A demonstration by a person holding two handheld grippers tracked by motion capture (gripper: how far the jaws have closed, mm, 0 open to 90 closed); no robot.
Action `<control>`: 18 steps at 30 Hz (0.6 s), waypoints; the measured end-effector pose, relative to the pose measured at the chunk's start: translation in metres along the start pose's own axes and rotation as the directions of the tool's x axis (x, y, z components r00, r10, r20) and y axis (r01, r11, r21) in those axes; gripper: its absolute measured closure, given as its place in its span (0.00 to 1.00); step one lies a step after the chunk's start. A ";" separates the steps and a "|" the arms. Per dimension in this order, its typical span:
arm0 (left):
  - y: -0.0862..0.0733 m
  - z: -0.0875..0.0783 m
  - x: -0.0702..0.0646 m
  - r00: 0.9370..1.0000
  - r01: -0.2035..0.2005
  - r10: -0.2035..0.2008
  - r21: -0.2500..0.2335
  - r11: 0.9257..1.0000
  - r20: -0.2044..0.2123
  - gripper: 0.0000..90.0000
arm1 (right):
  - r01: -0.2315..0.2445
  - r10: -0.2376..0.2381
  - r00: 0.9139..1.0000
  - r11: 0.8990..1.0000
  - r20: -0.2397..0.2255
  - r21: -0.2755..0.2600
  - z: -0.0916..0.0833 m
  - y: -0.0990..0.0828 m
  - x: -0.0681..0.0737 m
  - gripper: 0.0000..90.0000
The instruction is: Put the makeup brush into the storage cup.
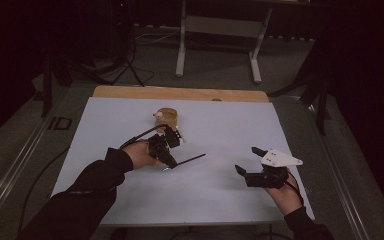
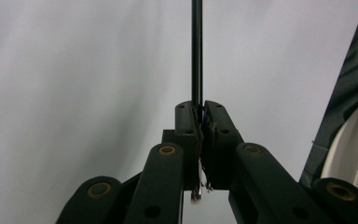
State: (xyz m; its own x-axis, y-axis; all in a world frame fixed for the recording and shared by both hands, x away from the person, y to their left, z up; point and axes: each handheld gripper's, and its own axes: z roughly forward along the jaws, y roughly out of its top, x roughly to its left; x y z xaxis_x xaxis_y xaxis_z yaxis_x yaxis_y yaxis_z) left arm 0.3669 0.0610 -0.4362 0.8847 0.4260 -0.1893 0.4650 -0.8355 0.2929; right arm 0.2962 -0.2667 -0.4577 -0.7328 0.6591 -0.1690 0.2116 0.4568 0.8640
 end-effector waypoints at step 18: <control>0.026 -0.001 -0.016 0.998 -0.064 0.065 0.035 0.997 -0.020 0.95 | 0.288 -0.288 0.958 0.956 -0.004 0.060 0.019 0.010 0.026 0.34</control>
State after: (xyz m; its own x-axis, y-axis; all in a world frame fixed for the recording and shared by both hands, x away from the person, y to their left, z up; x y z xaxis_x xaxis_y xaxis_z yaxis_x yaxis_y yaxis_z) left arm 0.3650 0.0329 -0.4252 0.9135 0.3778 -0.1511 0.4058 -0.8728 0.2713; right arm 0.2919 -0.2339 -0.4627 -0.7654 0.4971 -0.4087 0.0303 0.6622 0.7487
